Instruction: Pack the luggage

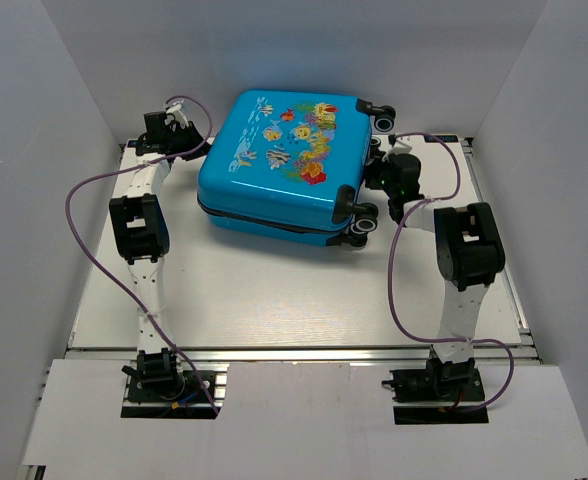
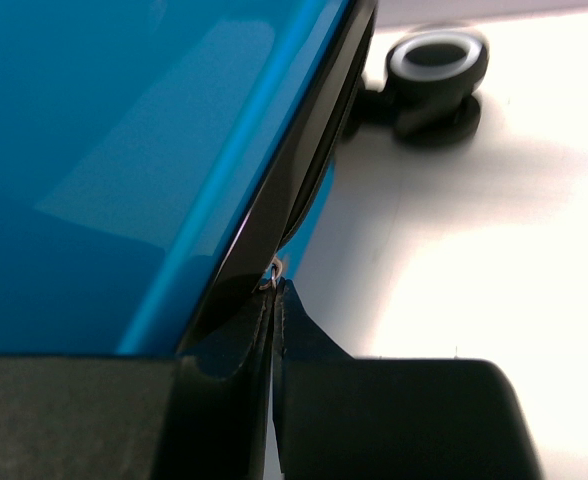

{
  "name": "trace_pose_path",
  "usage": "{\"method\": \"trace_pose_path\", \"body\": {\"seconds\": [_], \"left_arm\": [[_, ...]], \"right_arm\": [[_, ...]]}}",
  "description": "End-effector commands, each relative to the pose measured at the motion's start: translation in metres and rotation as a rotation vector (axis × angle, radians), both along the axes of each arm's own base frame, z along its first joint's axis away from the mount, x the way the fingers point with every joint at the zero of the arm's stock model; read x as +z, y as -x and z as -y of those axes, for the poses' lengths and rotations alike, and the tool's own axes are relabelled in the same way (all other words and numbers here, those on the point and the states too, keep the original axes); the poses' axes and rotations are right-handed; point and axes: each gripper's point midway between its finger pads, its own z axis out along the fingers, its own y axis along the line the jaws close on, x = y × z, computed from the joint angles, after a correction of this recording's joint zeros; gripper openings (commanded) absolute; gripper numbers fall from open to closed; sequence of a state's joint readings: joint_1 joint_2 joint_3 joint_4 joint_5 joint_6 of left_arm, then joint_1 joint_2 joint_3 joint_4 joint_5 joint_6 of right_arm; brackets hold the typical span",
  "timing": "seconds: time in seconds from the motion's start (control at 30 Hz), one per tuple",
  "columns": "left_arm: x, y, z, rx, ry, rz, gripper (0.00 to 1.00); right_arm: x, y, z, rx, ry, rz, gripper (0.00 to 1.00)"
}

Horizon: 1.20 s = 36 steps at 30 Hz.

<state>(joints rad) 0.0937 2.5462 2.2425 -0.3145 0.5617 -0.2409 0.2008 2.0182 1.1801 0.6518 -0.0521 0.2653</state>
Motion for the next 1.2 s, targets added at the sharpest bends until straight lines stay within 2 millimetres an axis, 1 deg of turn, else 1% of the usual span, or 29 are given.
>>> {"method": "trace_pose_path", "body": {"seconds": [0.0,0.03,0.07,0.1,0.13,0.2,0.23,0.33,0.4,0.43,0.47,0.5,0.53,0.57,0.6,0.63,0.73,0.77,0.8,0.83,0.87,0.9,0.93,0.97,1.0,1.07,1.1,1.13,1.17], "left_arm": [[-0.180,0.075,-0.033,0.111,-0.159,-0.484,0.00],[-0.180,0.074,-0.033,0.115,-0.160,-0.482,0.00],[-0.180,0.073,-0.033,0.116,-0.159,-0.481,0.00],[-0.182,0.073,-0.033,0.117,-0.158,-0.483,0.00],[-0.182,0.073,-0.034,0.121,-0.158,-0.483,0.00],[-0.182,0.071,-0.034,0.126,-0.158,-0.480,0.00],[-0.181,0.071,-0.034,0.129,-0.157,-0.481,0.00],[-0.180,0.069,-0.036,0.138,-0.160,-0.476,0.00],[-0.180,0.068,-0.037,0.142,-0.166,-0.473,0.00],[-0.179,0.068,-0.037,0.144,-0.164,-0.472,0.00],[-0.180,0.068,-0.037,0.145,-0.167,-0.474,0.00],[-0.181,0.068,-0.038,0.149,-0.169,-0.474,0.00],[-0.180,0.068,-0.039,0.151,-0.172,-0.475,0.00],[-0.180,0.067,-0.039,0.152,-0.171,-0.474,0.00],[-0.180,0.067,-0.039,0.155,-0.172,-0.474,0.00],[-0.180,0.066,-0.039,0.157,-0.173,-0.473,0.00],[-0.179,0.065,-0.041,0.164,-0.177,-0.472,0.00],[-0.179,0.066,-0.039,0.161,-0.169,-0.474,0.00],[-0.179,0.066,-0.036,0.159,-0.151,-0.479,0.00],[-0.175,0.066,-0.035,0.148,-0.145,-0.473,0.00],[-0.172,0.065,-0.034,0.147,-0.144,-0.472,0.00],[-0.168,0.065,-0.034,0.149,-0.142,-0.471,0.00],[-0.166,0.067,-0.031,0.131,-0.131,-0.472,0.00],[-0.152,0.065,-0.017,0.103,-0.131,-0.448,0.00],[-0.149,0.066,-0.019,0.094,-0.150,-0.440,0.00],[-0.142,0.072,0.005,0.039,-0.171,-0.434,0.00],[-0.135,0.076,0.016,-0.003,-0.167,-0.429,0.00],[-0.133,0.080,0.034,-0.045,-0.180,-0.426,0.00],[-0.129,0.083,0.042,-0.085,-0.213,-0.414,0.00]], "right_arm": [[0.067,-0.069,0.097,-0.368,-0.026,0.209,0.00],[0.067,-0.076,0.099,-0.375,-0.031,0.213,0.00],[0.051,-0.083,0.106,-0.403,-0.030,0.195,0.00],[0.067,-0.094,0.106,-0.410,-0.042,0.233,0.00],[0.054,-0.100,0.110,-0.430,-0.045,0.214,0.00],[0.062,-0.110,0.120,-0.470,-0.081,0.245,0.00],[0.049,-0.114,0.123,-0.481,-0.092,0.229,0.00],[0.044,-0.133,0.147,-0.512,-0.143,0.245,0.00],[0.044,-0.148,0.156,-0.526,-0.161,0.261,0.00],[0.045,-0.153,0.151,-0.510,-0.169,0.273,0.00],[0.043,-0.157,0.142,-0.454,-0.183,0.281,0.00],[0.054,-0.161,0.154,-0.435,-0.232,0.340,0.00],[0.045,-0.163,0.162,-0.415,-0.269,0.353,0.00],[0.049,-0.162,0.153,-0.340,-0.300,0.378,0.00],[0.053,-0.162,0.156,-0.323,-0.321,0.410,0.00],[0.048,-0.164,0.164,-0.332,-0.292,0.416,0.00],[0.053,-0.170,0.160,-0.307,-0.158,0.425,0.00],[0.050,-0.167,0.155,-0.277,-0.158,0.412,0.00],[0.071,-0.160,0.150,-0.237,-0.172,0.461,0.00],[0.074,-0.151,0.143,-0.196,-0.185,0.478,0.00],[0.042,-0.131,0.131,-0.145,-0.185,0.417,0.00],[0.064,-0.118,0.122,-0.102,-0.173,0.462,0.00],[0.068,-0.107,0.112,-0.067,-0.161,0.481,0.00],[0.045,-0.087,0.093,-0.006,-0.159,0.420,0.00],[0.061,-0.072,0.083,0.029,-0.155,0.443,0.00],[0.070,-0.046,0.070,0.058,-0.136,0.493,0.00],[0.070,-0.021,0.044,0.094,-0.132,0.478,0.00],[0.072,-0.012,0.041,0.095,-0.113,0.480,0.00],[0.091,0.002,0.025,0.127,-0.114,0.507,0.00]]}}
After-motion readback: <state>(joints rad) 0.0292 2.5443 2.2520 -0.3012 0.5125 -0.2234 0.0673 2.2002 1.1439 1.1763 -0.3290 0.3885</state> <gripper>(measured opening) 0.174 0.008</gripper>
